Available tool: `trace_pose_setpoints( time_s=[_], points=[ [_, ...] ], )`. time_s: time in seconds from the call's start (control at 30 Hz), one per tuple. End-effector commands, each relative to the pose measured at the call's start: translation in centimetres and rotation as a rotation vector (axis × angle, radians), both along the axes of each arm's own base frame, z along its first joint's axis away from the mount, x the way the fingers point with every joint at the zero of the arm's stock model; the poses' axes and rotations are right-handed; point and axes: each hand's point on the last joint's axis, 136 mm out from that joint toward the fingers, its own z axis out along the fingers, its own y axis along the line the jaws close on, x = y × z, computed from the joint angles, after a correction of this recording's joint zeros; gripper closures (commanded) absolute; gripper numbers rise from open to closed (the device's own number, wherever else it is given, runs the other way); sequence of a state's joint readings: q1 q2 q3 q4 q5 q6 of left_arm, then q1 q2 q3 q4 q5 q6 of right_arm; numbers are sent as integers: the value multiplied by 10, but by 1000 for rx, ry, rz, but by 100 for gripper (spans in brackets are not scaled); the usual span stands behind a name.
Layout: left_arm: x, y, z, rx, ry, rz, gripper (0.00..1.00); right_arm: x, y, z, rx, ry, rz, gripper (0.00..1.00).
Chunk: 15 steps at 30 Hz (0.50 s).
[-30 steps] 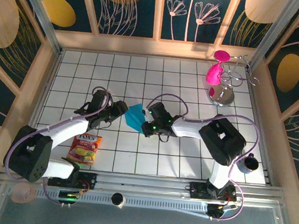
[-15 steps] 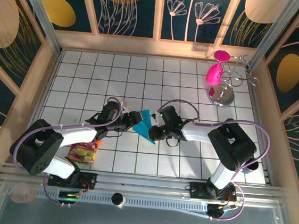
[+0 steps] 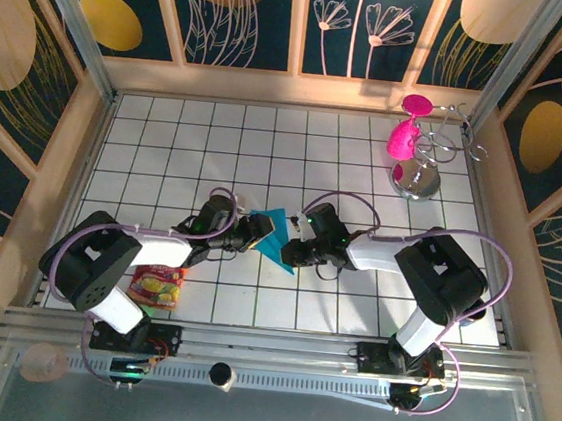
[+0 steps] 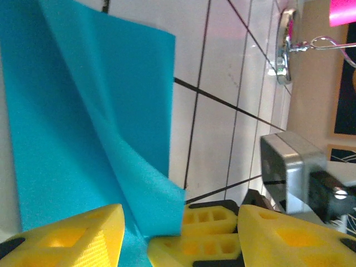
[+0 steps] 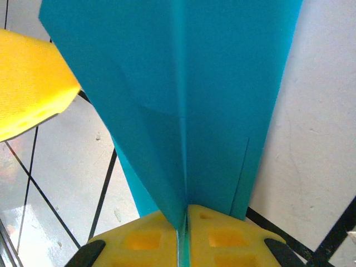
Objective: Fold a paper plane with a square sheet of paper (pick it up from the middle)
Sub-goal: Fourth fold the wing at the center of the table.
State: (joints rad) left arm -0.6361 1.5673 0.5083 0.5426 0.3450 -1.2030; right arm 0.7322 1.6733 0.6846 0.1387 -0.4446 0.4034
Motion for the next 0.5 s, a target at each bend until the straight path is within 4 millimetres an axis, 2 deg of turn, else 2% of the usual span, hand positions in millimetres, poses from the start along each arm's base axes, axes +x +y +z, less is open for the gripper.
trace_pose_setpoints(
  time_s=[0.0, 0.3, 0.47],
  points=[
    [-1, -8, 1, -28, 9, -16, 44, 2, -2, 8, 34, -10, -18, 85],
    [-8, 2, -23, 35, 73, 7, 45, 3, -3, 14, 91, -2, -58, 83],
    [-9, 4, -23, 39, 71, 10, 44, 3, -3, 16, 130, 7, -80, 85]
  ],
)
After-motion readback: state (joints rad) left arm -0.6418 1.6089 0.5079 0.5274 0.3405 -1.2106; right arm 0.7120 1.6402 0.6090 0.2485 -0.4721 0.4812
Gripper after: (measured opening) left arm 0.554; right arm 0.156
